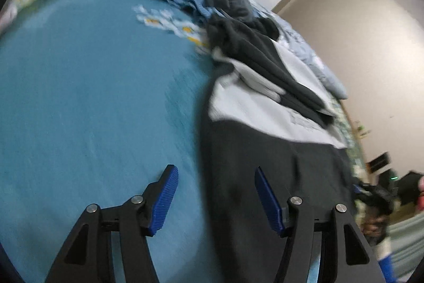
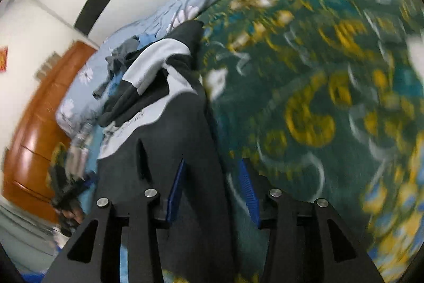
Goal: Fold clothes
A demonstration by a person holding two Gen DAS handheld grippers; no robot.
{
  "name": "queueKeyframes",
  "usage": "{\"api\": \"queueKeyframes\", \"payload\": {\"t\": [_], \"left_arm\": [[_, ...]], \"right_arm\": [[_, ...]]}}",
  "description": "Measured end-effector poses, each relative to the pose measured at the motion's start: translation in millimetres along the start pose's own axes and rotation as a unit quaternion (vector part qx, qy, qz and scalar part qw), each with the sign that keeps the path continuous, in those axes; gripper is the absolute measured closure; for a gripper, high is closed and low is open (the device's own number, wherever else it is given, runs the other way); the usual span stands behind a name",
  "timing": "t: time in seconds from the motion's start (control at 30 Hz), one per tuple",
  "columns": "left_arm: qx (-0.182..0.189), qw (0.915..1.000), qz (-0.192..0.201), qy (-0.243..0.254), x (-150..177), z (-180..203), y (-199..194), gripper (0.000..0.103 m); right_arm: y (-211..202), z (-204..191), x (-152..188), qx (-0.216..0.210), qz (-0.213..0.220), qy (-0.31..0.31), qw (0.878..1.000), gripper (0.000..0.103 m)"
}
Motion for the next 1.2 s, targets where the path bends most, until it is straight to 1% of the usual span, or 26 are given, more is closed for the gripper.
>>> {"api": "queueKeyframes", "payload": {"t": [0.1,0.3,0.4,0.5,0.53,0.57,0.63,0.7,0.73,0.77,0.83,0.87,0.93,0.97,1.03,1.2], "left_arm": [[0.020,0.9997,-0.011,-0.003,16,9,-1,0.038],[0.075,0.9961,-0.043,-0.016,43,24,-2,0.038],[0.105,0.9930,-0.046,-0.029,57,24,-9,0.038],[0.136,0.9884,-0.048,-0.049,64,23,-12,0.040],[0.140,0.9874,-0.052,-0.051,65,26,-9,0.040],[0.142,0.9870,-0.055,-0.052,66,29,-7,0.040],[0.134,0.9885,-0.053,-0.047,66,34,-6,0.040],[0.136,0.9880,-0.049,-0.055,67,33,-7,0.042],[0.139,0.9871,-0.047,-0.063,69,31,-9,0.049],[0.139,0.9865,-0.047,-0.073,72,28,-10,0.053],[0.137,0.9857,-0.048,-0.085,76,23,-11,0.064],[0.131,0.9863,-0.049,-0.087,77,24,-11,0.067],[0.103,0.9895,-0.053,-0.086,79,27,-11,0.081],[0.091,0.9906,-0.054,-0.086,79,28,-12,0.085],[0.086,0.9910,-0.050,-0.090,80,30,-15,0.088],[0.094,0.9910,-0.037,-0.089,87,30,-33,0.090]], "right_arm": [[-1,0,11,-0.032,0.009,0.013,0.999,0.059],[7,-16,31,-0.067,-0.010,-0.004,0.998,0.059],[5,-15,43,-0.076,-0.016,-0.013,0.997,0.059],[0,-9,48,-0.091,-0.006,-0.002,0.996,0.059],[1,-9,47,-0.092,-0.004,0.002,0.996,0.059],[3,-9,46,-0.092,-0.002,0.005,0.996,0.059],[5,-11,44,-0.091,-0.001,0.008,0.996,0.059],[8,-16,47,-0.087,-0.005,0.006,0.996,0.063],[8,-17,49,-0.085,-0.009,0.006,0.996,0.073],[9,-17,51,-0.083,-0.013,0.006,0.996,0.082],[8,-13,56,-0.078,-0.013,0.017,0.997,0.085],[8,-10,59,-0.076,-0.012,0.023,0.997,0.086],[8,-8,62,-0.080,-0.010,0.039,0.996,0.086],[8,-9,62,-0.078,-0.009,0.043,0.996,0.088],[2,-14,69,-0.079,-0.008,0.038,0.996,0.090],[-17,-27,87,-0.084,-0.007,0.020,0.996,0.093]]}}
Point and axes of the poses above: each gripper's, at about its wrist camera, not at the fingertips, and y roughly the way its jaws point, z to its right, x to its underside, the point moved 4 cm from there along y, roughly the way its jaws point, and after that the axes turned 7 degrees about -z, right-handed, at the moved point
